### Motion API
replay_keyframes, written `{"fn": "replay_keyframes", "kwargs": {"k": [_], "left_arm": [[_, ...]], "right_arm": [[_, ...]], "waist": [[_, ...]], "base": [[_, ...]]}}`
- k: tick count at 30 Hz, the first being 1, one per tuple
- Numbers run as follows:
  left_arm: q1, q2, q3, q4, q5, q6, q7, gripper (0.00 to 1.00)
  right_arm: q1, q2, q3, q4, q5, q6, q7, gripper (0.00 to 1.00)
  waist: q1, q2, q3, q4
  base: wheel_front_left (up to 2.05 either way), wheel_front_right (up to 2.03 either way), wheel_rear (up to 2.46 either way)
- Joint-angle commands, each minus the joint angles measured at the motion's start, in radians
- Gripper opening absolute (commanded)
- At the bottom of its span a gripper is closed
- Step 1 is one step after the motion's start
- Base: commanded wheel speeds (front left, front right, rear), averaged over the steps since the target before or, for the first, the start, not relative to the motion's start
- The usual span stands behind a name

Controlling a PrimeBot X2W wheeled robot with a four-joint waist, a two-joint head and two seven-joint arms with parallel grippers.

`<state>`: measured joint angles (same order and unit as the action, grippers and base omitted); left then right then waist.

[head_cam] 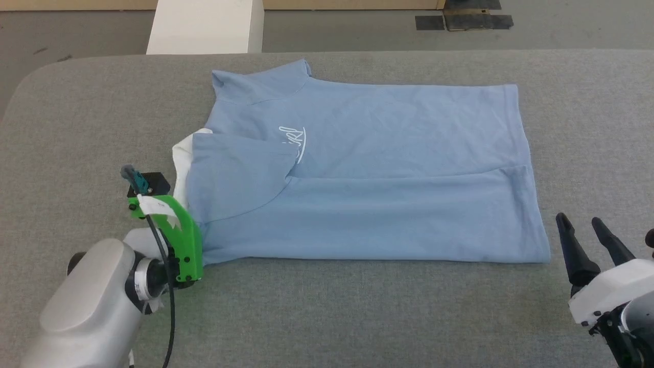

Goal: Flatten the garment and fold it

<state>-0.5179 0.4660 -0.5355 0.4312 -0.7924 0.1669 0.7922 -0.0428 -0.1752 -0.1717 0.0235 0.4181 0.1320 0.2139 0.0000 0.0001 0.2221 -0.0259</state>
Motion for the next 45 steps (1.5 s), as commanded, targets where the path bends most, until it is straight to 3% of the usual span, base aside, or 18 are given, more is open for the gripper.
{"fn": "replay_keyframes", "kwargs": {"k": [1, 5, 13, 17, 31, 33, 34, 45], "left_arm": [[0.072, -0.040, -0.024, 0.029, -0.019, -0.009, 0.003, 0.00], [0.078, -0.039, 0.006, -0.004, -0.037, -0.011, -0.040, 0.00], [0.096, -0.013, 0.040, -0.117, -0.048, -0.004, -0.083, 0.00], [0.092, -0.007, 0.045, -0.169, -0.043, 0.005, -0.090, 0.00], [0.093, -0.010, 0.056, -0.224, -0.051, 0.023, -0.106, 0.00], [0.096, -0.011, 0.060, -0.224, -0.056, 0.021, -0.112, 0.00], [0.097, -0.011, 0.063, -0.225, -0.059, 0.020, -0.115, 0.00], [0.139, 0.000, 0.119, -0.260, -0.105, 0.018, -0.163, 0.00]], "right_arm": [[-0.022, -0.009, 0.004, -0.008, -0.014, -0.001, 0.017, 1.00], [-0.034, -0.021, -0.001, -0.019, -0.062, -0.001, 0.128, 1.00], [-0.122, -0.043, 0.013, -0.036, -0.209, -0.001, 0.577, 1.00], [-0.159, -0.064, 0.063, -0.040, -0.249, -0.001, 0.746, 1.00], [-0.206, -0.092, 0.205, 0.071, -0.261, -0.001, 0.889, 1.00], [-0.211, -0.098, 0.202, 0.075, -0.247, -0.001, 0.901, 0.16], [-0.214, -0.102, 0.201, 0.072, -0.240, -0.001, 0.900, 0.00], [-0.226, -0.138, 0.102, -0.005, -0.161, -0.001, 0.857, 0.00]], "waist": [[0.0000, -0.0001, -0.003, 0.003], [0.0000, -0.0001, -0.012, 0.005], [0.0000, -0.0001, -0.003, 0.021], [0.0000, -0.0001, 0.026, 0.035], [0.0000, -0.0001, 0.114, 0.056], [0.0000, -0.0001, 0.115, 0.057], [0.0000, -0.0001, 0.115, 0.056], [0.0000, -0.0001, 0.013, 0.050]], "base": [[0.00, 0.00, 0.00], [0.00, 0.00, 0.00], [0.00, 0.00, 0.00], [0.00, 0.00, 0.00], [0.00, 0.00, 0.00], [0.00, 0.00, 0.00], [0.00, 0.00, 0.00], [0.00, 0.00, 0.00]]}}
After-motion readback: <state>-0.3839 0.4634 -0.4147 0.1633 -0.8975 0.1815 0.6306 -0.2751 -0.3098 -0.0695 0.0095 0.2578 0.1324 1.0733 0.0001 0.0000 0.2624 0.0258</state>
